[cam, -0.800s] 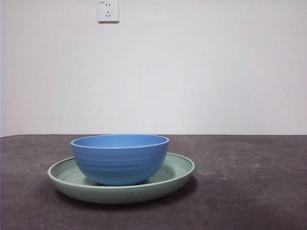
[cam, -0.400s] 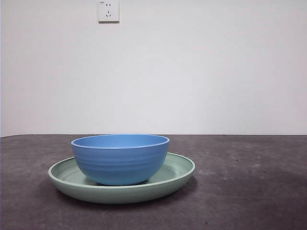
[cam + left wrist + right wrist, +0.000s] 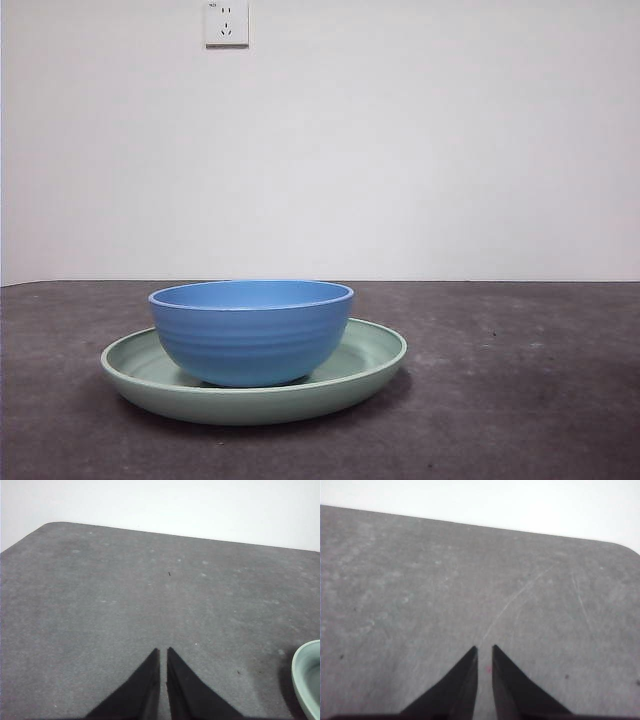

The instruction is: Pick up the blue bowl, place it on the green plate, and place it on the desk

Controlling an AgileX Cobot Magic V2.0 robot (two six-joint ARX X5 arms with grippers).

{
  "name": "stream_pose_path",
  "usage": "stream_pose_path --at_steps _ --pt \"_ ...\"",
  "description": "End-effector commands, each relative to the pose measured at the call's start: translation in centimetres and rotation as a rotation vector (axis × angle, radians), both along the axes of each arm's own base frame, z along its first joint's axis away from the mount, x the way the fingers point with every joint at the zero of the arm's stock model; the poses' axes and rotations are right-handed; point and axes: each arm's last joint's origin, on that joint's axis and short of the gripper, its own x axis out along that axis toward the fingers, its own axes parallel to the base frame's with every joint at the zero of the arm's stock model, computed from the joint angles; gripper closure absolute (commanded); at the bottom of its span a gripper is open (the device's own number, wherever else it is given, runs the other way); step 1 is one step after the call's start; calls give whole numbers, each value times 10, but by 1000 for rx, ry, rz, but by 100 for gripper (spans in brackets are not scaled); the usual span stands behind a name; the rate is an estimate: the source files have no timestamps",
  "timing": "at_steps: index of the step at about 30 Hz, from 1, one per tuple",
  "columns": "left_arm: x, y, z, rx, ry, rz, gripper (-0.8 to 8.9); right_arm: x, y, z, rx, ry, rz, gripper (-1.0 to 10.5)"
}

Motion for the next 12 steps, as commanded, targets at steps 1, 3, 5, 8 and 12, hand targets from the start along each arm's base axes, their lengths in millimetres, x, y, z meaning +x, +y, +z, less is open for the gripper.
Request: stream_pose_path --at_steps 1,3,5,8,12 --pt "1 0 -7 17 26 2 790 0 0 -2 21 -6 -5 903" --pt "1 0 -7 17 26 2 790 0 0 -3 23 5 -7 903" --pt "1 0 -7 17 26 2 790 0 0 -3 23 5 -7 903" --pt "1 0 -7 17 26 2 790 0 0 -3 24 11 -6 903" --pt "1 0 -7 17 26 2 790 0 0 -4 48 13 -8 903"
